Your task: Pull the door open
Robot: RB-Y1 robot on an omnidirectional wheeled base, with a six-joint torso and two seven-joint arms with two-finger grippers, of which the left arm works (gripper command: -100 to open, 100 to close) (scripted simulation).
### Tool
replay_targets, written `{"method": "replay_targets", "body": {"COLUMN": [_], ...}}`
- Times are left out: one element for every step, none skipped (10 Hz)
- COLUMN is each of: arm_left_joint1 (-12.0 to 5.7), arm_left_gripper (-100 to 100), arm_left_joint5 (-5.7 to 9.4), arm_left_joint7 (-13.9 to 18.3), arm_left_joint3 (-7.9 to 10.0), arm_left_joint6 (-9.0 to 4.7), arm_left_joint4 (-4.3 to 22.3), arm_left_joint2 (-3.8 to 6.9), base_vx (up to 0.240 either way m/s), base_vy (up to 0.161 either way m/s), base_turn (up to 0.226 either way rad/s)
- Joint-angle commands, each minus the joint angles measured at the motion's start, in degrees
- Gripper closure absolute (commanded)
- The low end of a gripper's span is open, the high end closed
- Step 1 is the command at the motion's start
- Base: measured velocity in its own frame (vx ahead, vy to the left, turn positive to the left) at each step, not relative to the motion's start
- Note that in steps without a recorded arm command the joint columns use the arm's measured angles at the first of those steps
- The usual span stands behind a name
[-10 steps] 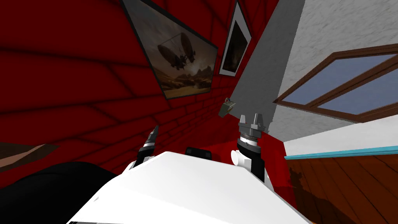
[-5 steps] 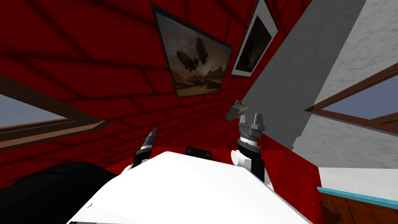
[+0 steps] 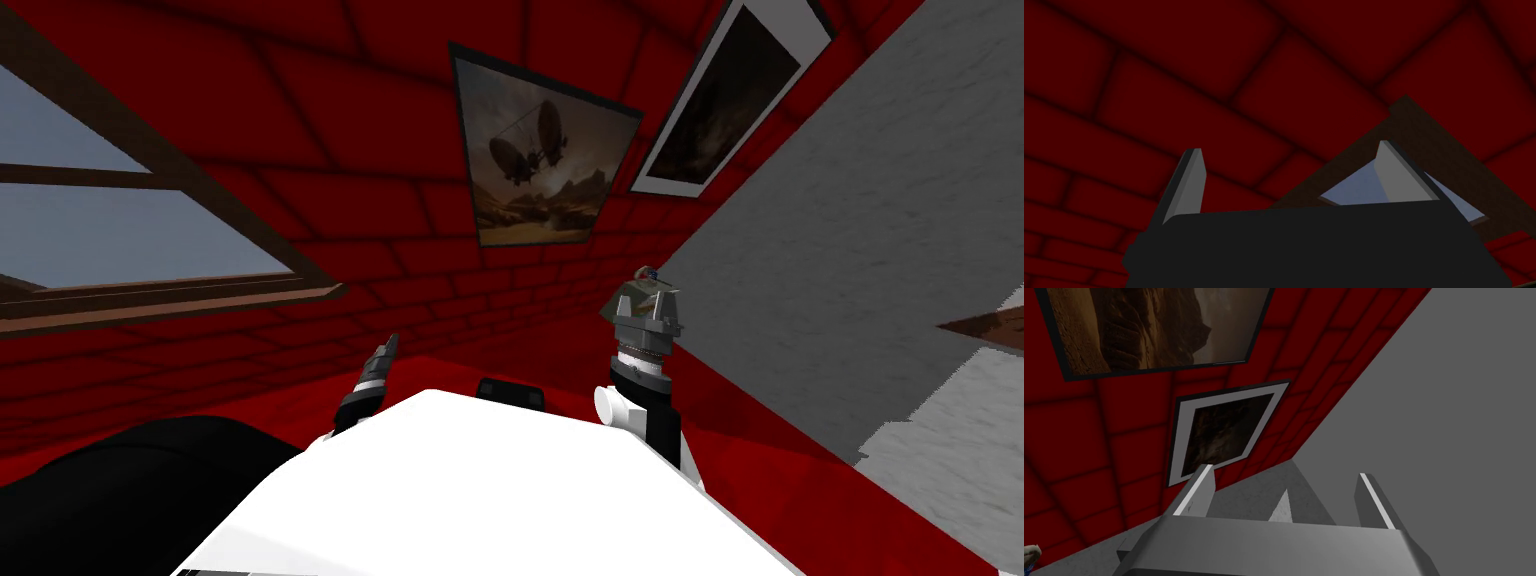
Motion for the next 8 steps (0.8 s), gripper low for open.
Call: {"method": "replay_targets", "body": {"arm_left_joint1": [0.13, 0.16, 0.21, 0.23, 0.28, 0.31, 0.33, 0.38], "arm_left_gripper": [-100, -100, -100, -100, -100, -100, -100, -100], "arm_left_joint5": [-0.11, -0.14, -0.21, -0.24, -0.3, -0.34, -0.37, -0.43], "arm_left_joint7": [-1.1, -1.4, -2.1, -2.5, -3.2, -3.5, -3.9, -4.6], "arm_left_joint3": [0.69, 0.94, 1.45, 1.7, 2.21, 2.47, 2.72, 3.23], "arm_left_joint6": [-0.27, -0.39, -0.63, -0.75, -1.0, -1.12, -1.24, -1.48], "arm_left_joint4": [1.0, 1.4, 2.2, 2.6, 3.4, 3.8, 4.2, 5.0], "arm_left_joint2": [-0.07, -0.07, -0.07, -0.07, -0.06, -0.06, -0.06, -0.06], "base_vx": [-0.036, -0.035, -0.043, -0.043, -0.049, -0.045, -0.027, -0.033], "base_vy": [-0.04, -0.037, -0.031, -0.03, -0.029, -0.032, -0.026, -0.024], "base_turn": [0.314, 0.326, 0.341, 0.266, 0.293, 0.29, 0.236, 0.394]}}
